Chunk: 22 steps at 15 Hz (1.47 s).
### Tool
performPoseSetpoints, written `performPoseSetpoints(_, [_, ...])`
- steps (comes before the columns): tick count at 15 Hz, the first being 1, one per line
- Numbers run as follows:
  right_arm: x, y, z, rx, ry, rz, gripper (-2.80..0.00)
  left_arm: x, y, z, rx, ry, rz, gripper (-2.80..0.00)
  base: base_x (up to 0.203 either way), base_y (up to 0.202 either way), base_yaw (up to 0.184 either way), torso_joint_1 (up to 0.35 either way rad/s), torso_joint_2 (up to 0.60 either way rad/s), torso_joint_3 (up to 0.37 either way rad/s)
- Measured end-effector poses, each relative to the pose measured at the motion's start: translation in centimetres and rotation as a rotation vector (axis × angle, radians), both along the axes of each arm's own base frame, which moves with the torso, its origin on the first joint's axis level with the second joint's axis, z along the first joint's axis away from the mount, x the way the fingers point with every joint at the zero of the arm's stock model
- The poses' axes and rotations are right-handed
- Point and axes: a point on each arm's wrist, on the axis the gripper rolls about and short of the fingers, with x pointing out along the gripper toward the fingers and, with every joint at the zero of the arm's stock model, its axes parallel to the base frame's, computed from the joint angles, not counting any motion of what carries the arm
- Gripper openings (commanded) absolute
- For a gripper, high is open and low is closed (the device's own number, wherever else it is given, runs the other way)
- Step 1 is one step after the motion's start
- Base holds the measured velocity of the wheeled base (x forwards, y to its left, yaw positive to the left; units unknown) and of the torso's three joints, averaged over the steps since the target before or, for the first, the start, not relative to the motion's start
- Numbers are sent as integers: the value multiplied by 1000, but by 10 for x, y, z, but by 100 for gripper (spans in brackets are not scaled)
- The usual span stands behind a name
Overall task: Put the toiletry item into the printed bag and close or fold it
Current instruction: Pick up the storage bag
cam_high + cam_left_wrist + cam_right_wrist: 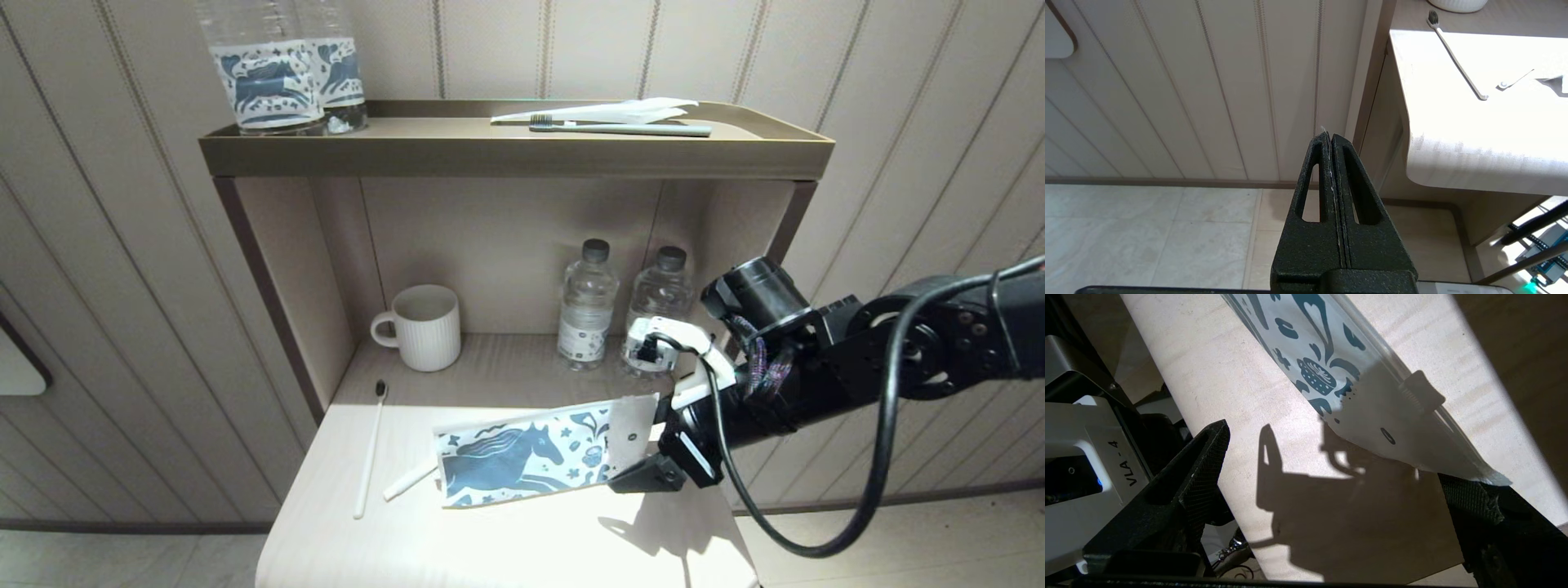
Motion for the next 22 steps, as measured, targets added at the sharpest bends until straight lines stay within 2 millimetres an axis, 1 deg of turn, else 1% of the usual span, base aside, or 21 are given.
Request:
performPoseSetpoints(4, [-14,1,-1,31,12,36,0,0,0,0,0,0,0,-280,0,0,0,0,0,0])
performPoseSetpoints(6, [-11,1,-2,86,-6,45,0,0,0,0,0,0,0,-280,0,0,0,0,0,0])
performPoseSetpoints(8, [-5,1,-5,148,-26,48,0,0,0,0,0,0,1,-280,0,0,0,0,0,0])
performPoseSetpoints(10, [-1,-1,-11,156,-21,39,0,0,0,0,0,0,0,-280,0,0,0,0,0,0])
performPoseSetpoints(13, [-4,-4,-20,160,14,48,0,0,0,0,0,0,0,-280,0,0,0,0,0,0])
performPoseSetpoints(18, [-12,-7,-19,167,20,57,0,0,0,0,0,0,0,-280,0,0,0,0,0,0])
performPoseSetpoints(22, [-11,-6,-21,184,-6,65,0,0,0,0,0,0,0,-280,0,0,0,0,0,0])
